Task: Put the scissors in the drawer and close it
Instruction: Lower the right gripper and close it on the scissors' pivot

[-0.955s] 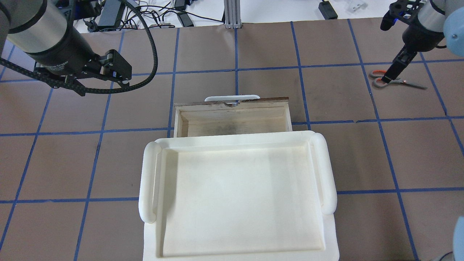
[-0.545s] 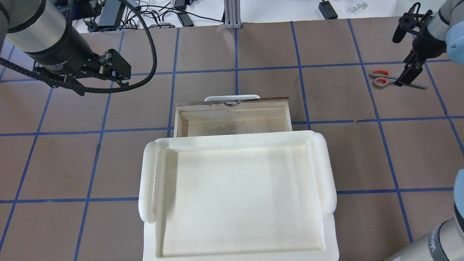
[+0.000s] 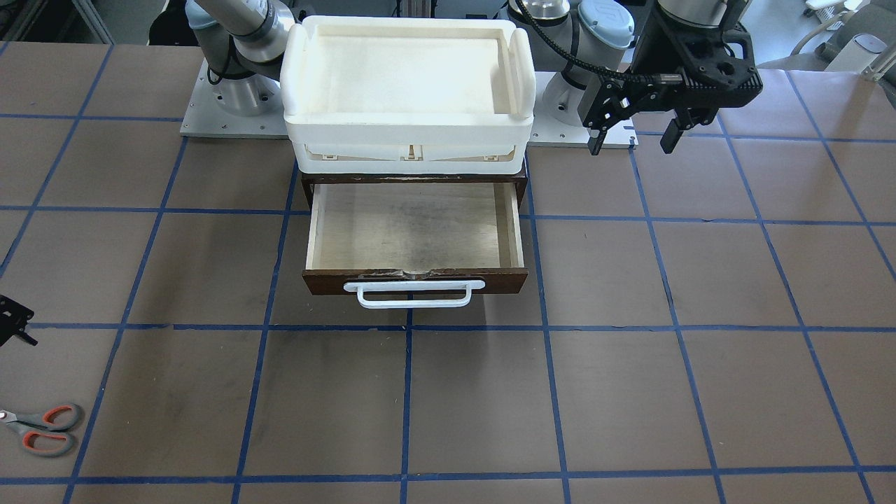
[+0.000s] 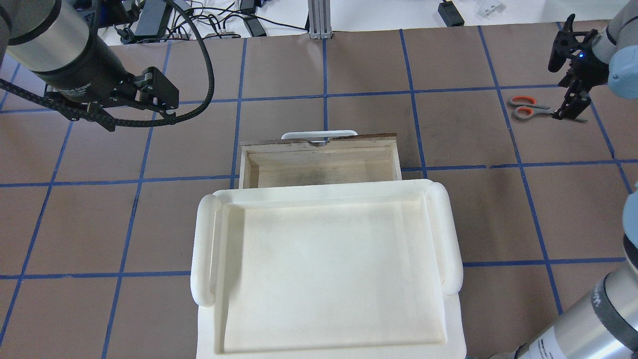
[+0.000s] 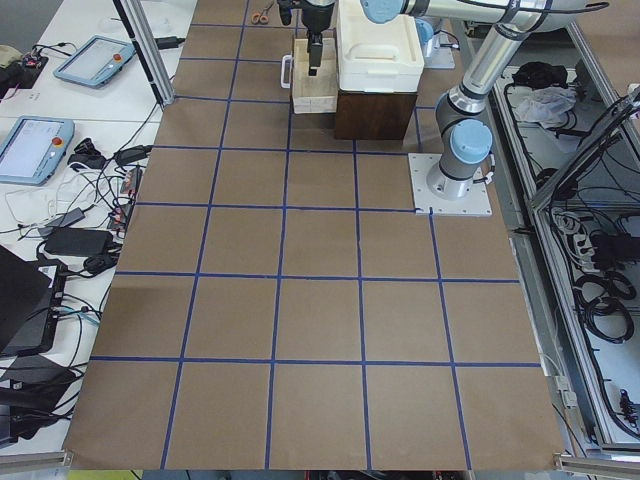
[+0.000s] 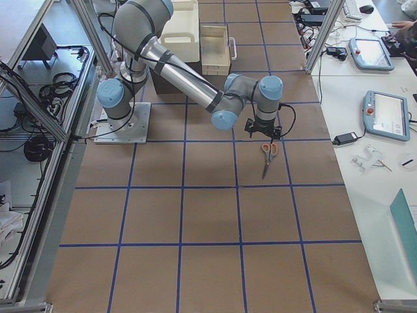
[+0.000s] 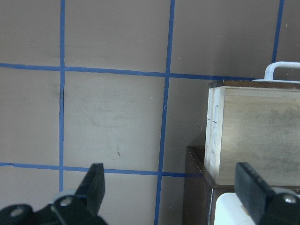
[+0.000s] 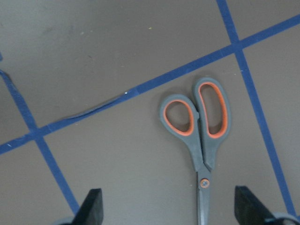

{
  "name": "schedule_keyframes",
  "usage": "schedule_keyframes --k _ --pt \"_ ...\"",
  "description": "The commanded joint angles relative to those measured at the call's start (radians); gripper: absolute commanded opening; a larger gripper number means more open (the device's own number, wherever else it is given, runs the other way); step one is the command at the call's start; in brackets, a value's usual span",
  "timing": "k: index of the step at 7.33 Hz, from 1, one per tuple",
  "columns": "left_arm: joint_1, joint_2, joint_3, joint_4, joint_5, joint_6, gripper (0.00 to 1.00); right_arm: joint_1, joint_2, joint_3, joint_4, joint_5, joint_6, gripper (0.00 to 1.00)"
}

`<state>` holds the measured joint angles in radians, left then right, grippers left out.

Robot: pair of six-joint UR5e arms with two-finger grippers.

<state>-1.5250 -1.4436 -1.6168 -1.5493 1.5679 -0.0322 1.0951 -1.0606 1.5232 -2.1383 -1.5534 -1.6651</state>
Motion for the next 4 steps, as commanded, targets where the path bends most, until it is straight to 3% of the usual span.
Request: schedule_keyframes --k 1,4 --pt "0.000 0.000 0.000 0.000 0.000 0.000 1.00 -0.017 0.105 -0.096 -0.011 -0.007 -0.036 0.99" --pt "-0.001 0.005 0.000 0.000 0.001 0.000 1.00 -0.017 0.140 -0.098 -0.012 0.001 -0.044 0.99"
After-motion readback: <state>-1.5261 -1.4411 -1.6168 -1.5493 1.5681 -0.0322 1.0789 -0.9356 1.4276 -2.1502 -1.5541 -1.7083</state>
